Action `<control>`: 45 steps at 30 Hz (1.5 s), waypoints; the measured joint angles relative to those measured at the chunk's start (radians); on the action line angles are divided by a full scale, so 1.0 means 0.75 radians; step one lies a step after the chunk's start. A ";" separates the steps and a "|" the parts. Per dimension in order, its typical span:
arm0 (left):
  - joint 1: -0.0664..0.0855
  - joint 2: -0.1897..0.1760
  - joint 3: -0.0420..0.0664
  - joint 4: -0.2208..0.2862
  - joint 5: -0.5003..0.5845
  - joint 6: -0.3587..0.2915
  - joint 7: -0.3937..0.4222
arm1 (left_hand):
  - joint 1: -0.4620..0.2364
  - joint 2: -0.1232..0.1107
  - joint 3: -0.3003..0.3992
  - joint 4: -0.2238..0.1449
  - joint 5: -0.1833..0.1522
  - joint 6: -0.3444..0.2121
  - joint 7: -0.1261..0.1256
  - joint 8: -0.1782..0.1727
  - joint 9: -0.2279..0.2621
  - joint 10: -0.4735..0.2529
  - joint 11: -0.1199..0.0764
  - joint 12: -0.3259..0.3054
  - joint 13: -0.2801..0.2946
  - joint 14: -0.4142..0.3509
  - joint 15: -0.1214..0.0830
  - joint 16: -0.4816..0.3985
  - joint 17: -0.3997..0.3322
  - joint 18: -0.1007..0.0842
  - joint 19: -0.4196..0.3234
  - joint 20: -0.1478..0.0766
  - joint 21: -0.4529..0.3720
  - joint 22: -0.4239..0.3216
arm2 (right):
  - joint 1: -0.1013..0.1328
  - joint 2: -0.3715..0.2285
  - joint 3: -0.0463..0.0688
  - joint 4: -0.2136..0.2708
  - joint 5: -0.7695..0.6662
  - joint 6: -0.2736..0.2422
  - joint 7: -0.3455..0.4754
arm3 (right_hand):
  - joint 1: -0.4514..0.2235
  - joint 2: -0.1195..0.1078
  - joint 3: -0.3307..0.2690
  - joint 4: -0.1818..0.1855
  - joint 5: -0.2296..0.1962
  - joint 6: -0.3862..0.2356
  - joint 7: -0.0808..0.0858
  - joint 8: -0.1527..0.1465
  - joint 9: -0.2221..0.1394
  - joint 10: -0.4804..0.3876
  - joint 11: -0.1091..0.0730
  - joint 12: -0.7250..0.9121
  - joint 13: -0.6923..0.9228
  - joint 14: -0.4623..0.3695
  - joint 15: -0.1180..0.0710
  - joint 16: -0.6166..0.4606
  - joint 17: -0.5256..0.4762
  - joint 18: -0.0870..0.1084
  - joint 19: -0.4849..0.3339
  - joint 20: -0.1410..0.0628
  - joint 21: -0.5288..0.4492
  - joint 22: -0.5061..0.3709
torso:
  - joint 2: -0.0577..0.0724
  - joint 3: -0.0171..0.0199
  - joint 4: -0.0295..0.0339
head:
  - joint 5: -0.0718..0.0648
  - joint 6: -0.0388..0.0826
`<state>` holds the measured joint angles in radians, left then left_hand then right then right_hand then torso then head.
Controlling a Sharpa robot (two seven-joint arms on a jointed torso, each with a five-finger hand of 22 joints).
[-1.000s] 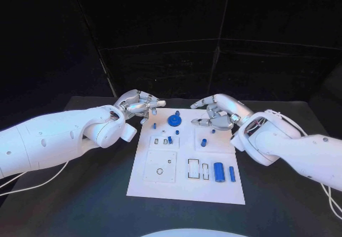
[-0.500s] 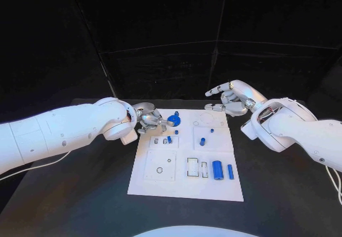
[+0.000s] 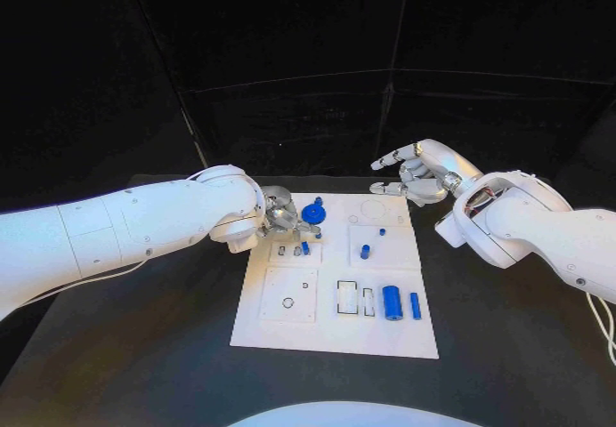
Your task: Assemble the parts on the task board
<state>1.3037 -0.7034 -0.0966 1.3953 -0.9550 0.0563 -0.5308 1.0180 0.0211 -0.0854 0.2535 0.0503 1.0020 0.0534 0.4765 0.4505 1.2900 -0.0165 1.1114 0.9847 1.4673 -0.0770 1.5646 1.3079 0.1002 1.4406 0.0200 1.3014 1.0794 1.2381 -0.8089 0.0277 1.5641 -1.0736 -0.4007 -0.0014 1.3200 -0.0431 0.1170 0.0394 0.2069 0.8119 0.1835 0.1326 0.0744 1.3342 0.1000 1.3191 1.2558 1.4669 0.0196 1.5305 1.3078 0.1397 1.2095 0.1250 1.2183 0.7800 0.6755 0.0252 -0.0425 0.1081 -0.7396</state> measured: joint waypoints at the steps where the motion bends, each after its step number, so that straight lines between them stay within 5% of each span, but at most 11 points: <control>1: 0.001 0.002 0.000 -0.001 -0.005 0.005 -0.007 | 0.000 0.000 -0.006 0.006 0.000 -0.003 -0.003 0.002 0.005 0.000 0.000 0.000 0.002 -0.003 -0.003 0.000 0.000 0.000 0.001 -0.001 0.000 0.005 | 0.000 0.000 0.000 -0.001 0.000 0.002 -0.002 | 0.000 0.000 0.000 0.000 0.000 0.000 0.000 0.000 0.000 0.000 0.000 0.000 0.000 0.000 0.000 0.000 0.000 0.000 0.000 0.000 0.000 0.000 | 0.000 -0.0003 0.0001 | -0.002 0.000; 16: 0.015 0.055 -0.030 -0.044 -0.058 0.108 -0.071 | 0.018 0.018 -0.048 0.022 0.000 -0.024 -0.005 0.037 0.053 -0.005 -0.005 0.000 -0.007 0.000 -0.009 0.000 0.000 0.000 0.005 -0.005 0.016 0.030 | 0.001 0.012 0.000 -0.013 -0.001 0.019 -0.017 | 0.000 0.000 -0.003 0.004 0.007 0.000 0.000 0.000 0.000 0.000 0.000 0.000 0.000 0.000 0.000 0.000 0.000 0.000 0.000 0.000 0.000 -0.002 | 0.001 -0.0012 0.0043 | -0.004 -0.006; 45: 0.017 0.131 -0.033 -0.091 -0.078 0.193 -0.088 | 0.103 0.067 -0.072 -0.010 0.000 -0.057 0.000 0.059 0.104 -0.010 -0.009 -0.012 -0.029 0.000 -0.009 0.000 0.000 0.000 0.004 -0.004 0.016 0.020 | 0.001 0.021 0.000 -0.023 -0.006 0.045 -0.042 | 0.000 0.000 -0.010 0.003 0.011 0.000 0.000 0.000 -0.001 -0.005 -0.005 0.000 -0.002 0.000 0.000 -0.005 0.000 0.000 -0.004 -0.005 -0.005 -0.009 | 0.003 -0.0013 0.0054 | -0.009 -0.025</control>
<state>1.3165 -0.6049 -0.1211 1.3270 -1.0132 0.2010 -0.5971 1.0951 0.0711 -0.1394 0.2463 0.0503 0.9592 0.0533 0.5204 0.5282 1.2826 -0.0232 1.1023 0.9626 1.4671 -0.0839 1.5646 1.3076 0.1002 1.4439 0.0167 1.3131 1.0948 1.2389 -0.7934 0.0276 1.5467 -1.0783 -0.3670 -0.0332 1.3200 -0.0431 0.1095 0.0413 0.2155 0.8119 0.1835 0.1326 0.0740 1.3307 0.0963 1.3192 1.2539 1.4669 0.0196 1.5267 1.3075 0.1397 1.2062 0.1215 1.2143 0.7734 0.6778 0.0243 -0.0384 0.1012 -0.7585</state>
